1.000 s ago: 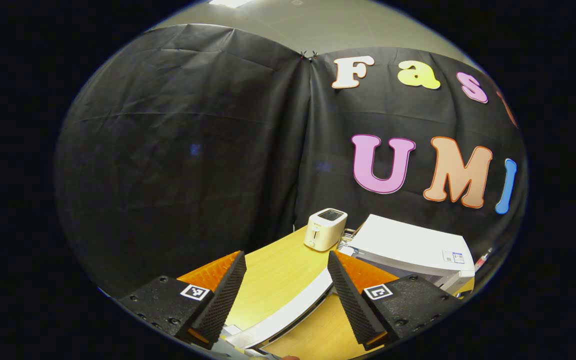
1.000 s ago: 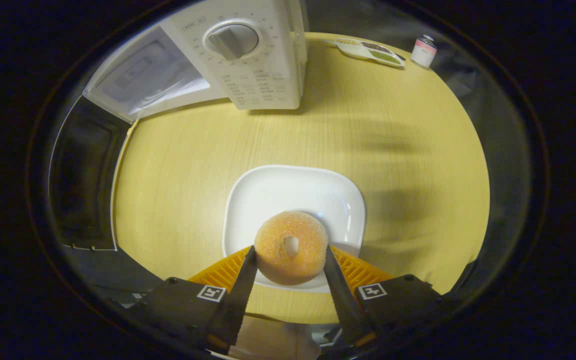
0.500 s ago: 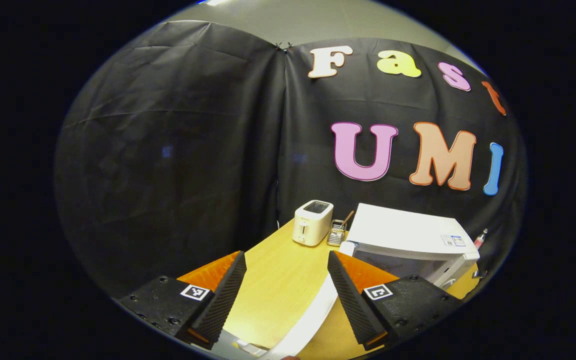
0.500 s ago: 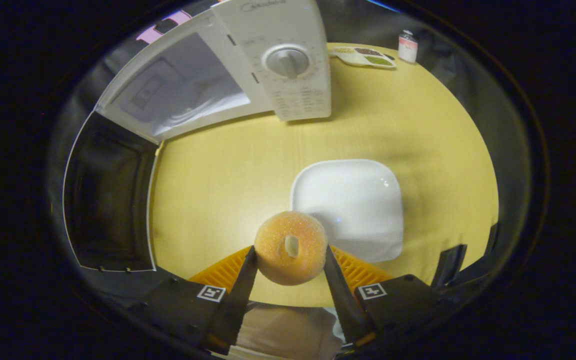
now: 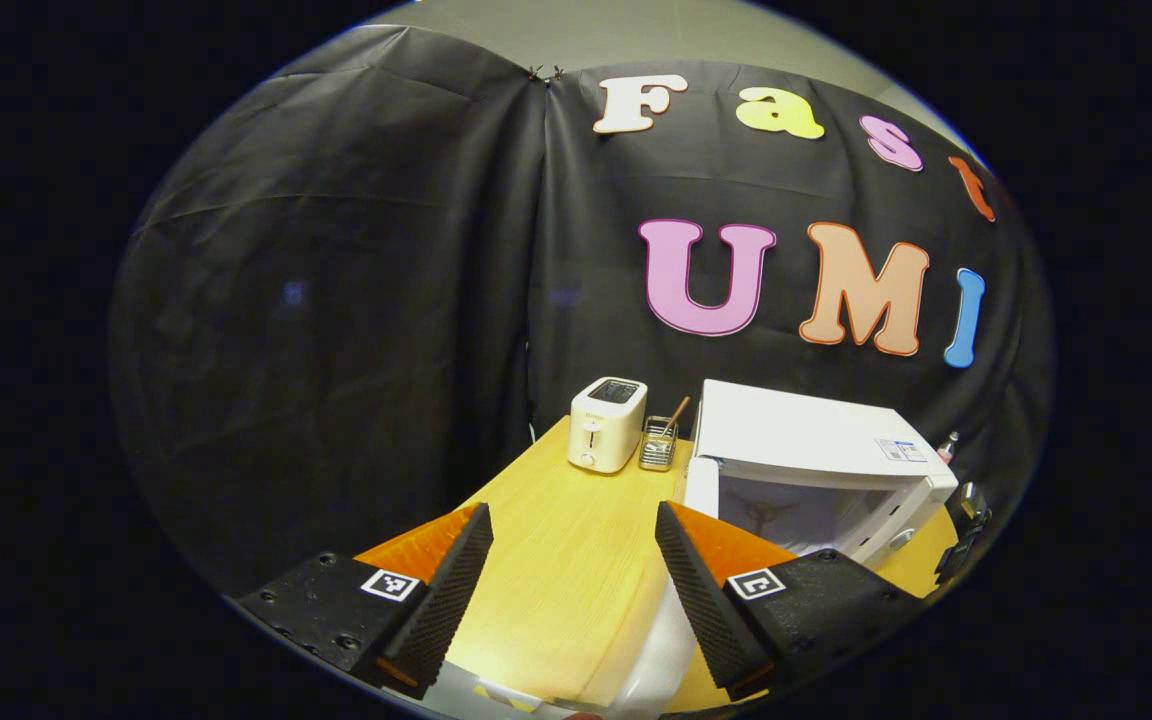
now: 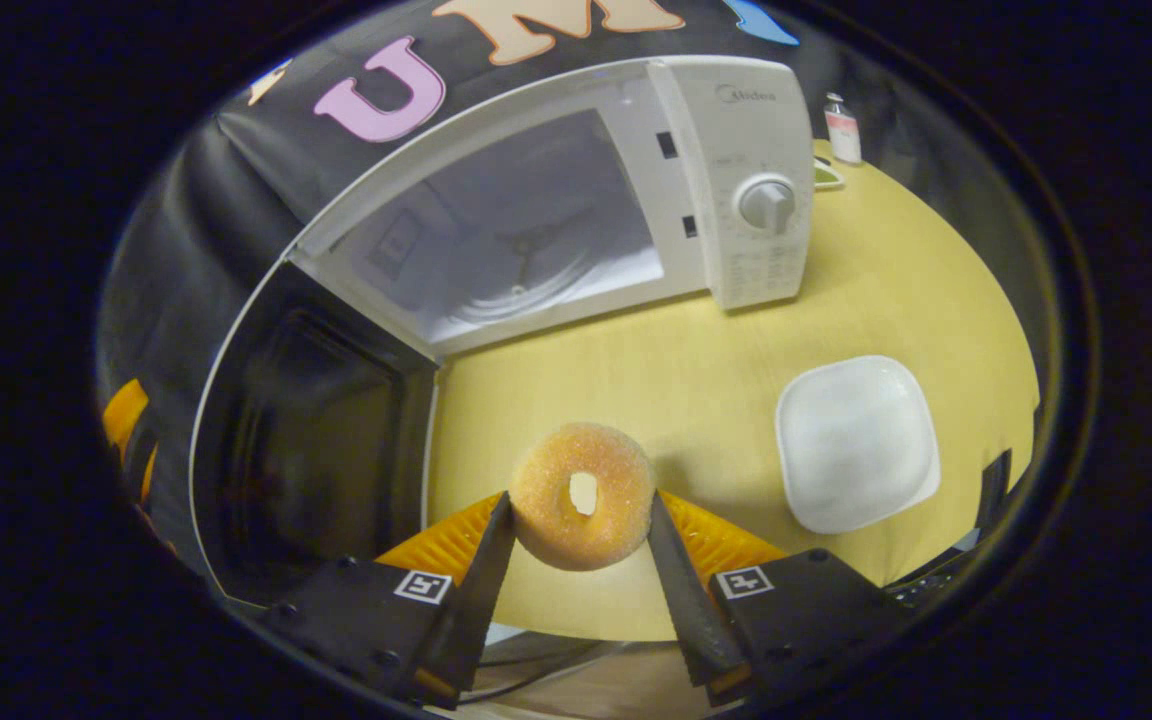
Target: Open the microwave oven with the left hand, put the food in, and close the microwave oven.
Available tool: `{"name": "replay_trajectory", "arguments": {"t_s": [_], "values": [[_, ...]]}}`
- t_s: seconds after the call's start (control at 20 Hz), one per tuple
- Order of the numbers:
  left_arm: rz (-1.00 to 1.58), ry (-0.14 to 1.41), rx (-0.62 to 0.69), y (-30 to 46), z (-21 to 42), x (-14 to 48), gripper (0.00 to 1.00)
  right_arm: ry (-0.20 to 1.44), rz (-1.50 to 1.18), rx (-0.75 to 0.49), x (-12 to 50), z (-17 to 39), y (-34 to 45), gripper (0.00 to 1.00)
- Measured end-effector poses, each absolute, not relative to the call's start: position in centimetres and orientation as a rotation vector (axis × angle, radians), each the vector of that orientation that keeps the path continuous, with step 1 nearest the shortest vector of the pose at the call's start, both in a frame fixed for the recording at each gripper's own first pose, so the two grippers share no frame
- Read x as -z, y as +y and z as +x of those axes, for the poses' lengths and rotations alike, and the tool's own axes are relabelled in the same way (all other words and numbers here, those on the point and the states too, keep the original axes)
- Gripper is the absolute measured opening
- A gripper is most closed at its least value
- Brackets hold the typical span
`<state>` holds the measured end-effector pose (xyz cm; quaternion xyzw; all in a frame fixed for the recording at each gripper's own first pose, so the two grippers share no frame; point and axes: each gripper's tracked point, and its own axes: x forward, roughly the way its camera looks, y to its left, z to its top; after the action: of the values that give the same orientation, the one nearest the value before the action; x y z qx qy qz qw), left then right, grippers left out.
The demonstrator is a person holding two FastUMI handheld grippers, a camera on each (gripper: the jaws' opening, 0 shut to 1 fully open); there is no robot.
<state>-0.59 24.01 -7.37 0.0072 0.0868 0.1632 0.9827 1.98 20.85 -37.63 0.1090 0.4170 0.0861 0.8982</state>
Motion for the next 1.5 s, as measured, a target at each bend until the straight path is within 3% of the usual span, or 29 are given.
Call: {"name": "replay_trajectory", "arguments": {"t_s": [0.05, 0.1, 0.65, 0.7, 0.85, 1.3, 1.35, 1.4, 1.5], "values": [[0.012, 0.176, -0.326, 24.3, -0.7, 7.5, 0.96, 0.828, 0.255, -0.174, 37.2, 2.9, 21.5, 0.75], [0.008, 0.178, -0.323, 24.7, -0.6, 7.6, 0.96, 0.79, 0.282, -0.17, 36.7, 3.9, 22.2, 0.8], [-0.035, 0.236, -0.274, 25.5, -0.7, 10.1, 0.96, 0.466, 0.463, -0.12, 33.5, 15.5, 26.9, 0.8], [-0.041, 0.248, -0.269, 25.4, -0.8, 10.5, 0.96, 0.444, 0.473, -0.119, 33.4, 16.4, 27.3, 0.73], [-0.054, 0.272, -0.256, 25.4, -1.2, 11.1, 0.96, 0.358, 0.479, -0.072, 33.0, 18.9, 27.8, 0.73], [-0.039, 0.297, -0.236, 25.3, -2.6, 11.8, 0.96, 0.317, 0.501, 0.059, 34.4, 23.4, 27.6, 0.73], [-0.041, 0.301, -0.232, 25.3, -2.7, 11.8, 0.96, 0.318, 0.492, 0.059, 34.5, 23.7, 27.5, 0.89], [-0.042, 0.301, -0.231, 25.3, -2.9, 11.9, 0.96, 0.319, 0.483, 0.059, 34.5, 23.7, 27.3, 0.84], [-0.044, 0.296, -0.237, 25.6, -3.1, 11.9, 0.96, 0.31, 0.455, 0.056, 34.1, 23.2, 26.6, 0.91]]}}
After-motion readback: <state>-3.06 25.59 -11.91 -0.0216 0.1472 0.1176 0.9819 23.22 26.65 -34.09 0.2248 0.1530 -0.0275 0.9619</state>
